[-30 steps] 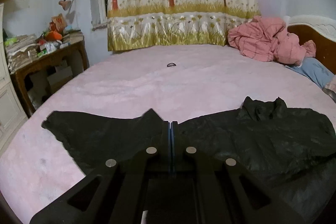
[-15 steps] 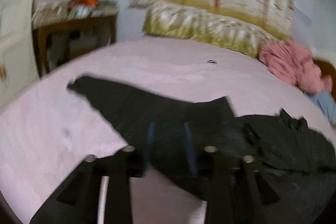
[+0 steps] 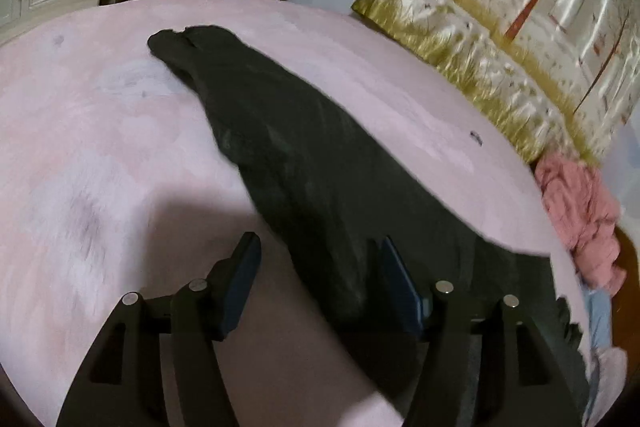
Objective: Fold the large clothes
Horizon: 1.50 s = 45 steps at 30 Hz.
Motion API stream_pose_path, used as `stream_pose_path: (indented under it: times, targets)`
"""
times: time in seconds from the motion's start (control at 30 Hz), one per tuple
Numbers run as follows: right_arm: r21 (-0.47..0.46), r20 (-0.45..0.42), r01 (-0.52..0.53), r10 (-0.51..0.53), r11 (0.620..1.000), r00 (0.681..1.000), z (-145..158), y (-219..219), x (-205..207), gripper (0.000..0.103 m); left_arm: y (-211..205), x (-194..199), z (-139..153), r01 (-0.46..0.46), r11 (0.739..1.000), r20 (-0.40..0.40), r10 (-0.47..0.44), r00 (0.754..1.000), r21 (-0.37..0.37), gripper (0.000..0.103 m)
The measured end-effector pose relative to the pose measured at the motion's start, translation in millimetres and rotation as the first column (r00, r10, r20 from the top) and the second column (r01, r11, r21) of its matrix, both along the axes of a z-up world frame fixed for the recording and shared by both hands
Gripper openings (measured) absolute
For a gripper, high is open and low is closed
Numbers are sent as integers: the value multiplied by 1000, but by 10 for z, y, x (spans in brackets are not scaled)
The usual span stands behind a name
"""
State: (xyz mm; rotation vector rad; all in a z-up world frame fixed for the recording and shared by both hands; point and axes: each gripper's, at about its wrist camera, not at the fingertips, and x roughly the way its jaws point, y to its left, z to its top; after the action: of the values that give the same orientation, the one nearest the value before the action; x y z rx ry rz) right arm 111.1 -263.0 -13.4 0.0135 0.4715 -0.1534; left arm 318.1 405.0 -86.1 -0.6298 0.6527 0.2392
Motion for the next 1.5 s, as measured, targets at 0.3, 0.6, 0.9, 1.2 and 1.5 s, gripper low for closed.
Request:
stream_pose_path:
  times: [0.3,0.6,0.9,1.2,1.5]
  targets:
    - [25,-72,8,-7,1000,997,-181,-48,120,67,-74,-107,236,63,991,128,-78,989,115,4]
    - [-62,-51,25,-28,998,998,-165,98,87,67,-1612,-636,1552,213,885,362,-375,853,415,4]
    - [-28,-60,29,-30,999,998,-181,38,106,67,-3273,-950,1771,367,774,362,-586,725,516,4]
    - [7,-69,19,-18,1000,997,-229,1,150,67,-4252,-867,1007,444,626,162,-676,719,641,11]
    - [15,-71,16,-15,1000,997,-235,-1,162,67,-4027,-1097,981,530,638,128,-698,705,559,76]
